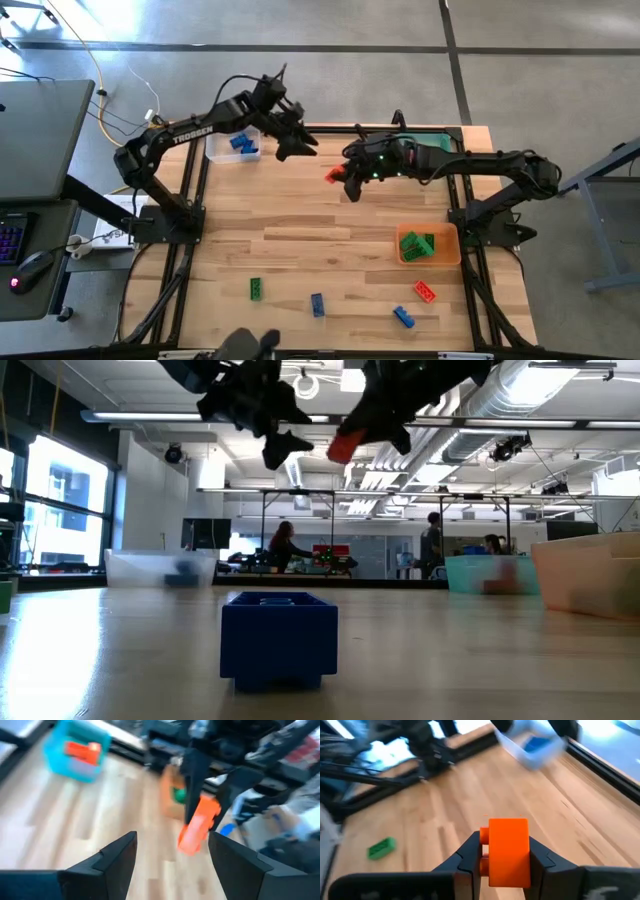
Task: Sort & place blocks by color
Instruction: Put the orange game piece into the green bin
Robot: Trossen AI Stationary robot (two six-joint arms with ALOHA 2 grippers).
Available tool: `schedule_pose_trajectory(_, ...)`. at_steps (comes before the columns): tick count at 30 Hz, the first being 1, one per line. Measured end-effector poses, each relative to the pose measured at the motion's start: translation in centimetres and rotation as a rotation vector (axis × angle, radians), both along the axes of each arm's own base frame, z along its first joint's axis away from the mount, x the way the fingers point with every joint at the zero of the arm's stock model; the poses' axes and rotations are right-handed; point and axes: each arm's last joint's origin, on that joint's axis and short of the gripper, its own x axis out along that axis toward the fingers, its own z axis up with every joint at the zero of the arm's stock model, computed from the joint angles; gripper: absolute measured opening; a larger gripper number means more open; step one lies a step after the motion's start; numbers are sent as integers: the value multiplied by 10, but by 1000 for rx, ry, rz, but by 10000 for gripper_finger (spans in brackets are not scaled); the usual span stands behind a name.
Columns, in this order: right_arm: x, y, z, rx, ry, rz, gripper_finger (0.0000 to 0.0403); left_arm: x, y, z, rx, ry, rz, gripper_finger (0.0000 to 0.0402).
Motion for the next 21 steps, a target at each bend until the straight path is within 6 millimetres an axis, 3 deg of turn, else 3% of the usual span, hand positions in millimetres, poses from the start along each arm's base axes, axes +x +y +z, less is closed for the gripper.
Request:
schedule_pose_trajectory(11, -17, -16, -17, 87, 191, -380, 76, -22, 15, -14, 216, 234, 143, 234)
schedule_pose_trajectory(21, -40, -31, -30, 100, 367, -684, 77, -25, 17, -17, 318, 337, 208, 234)
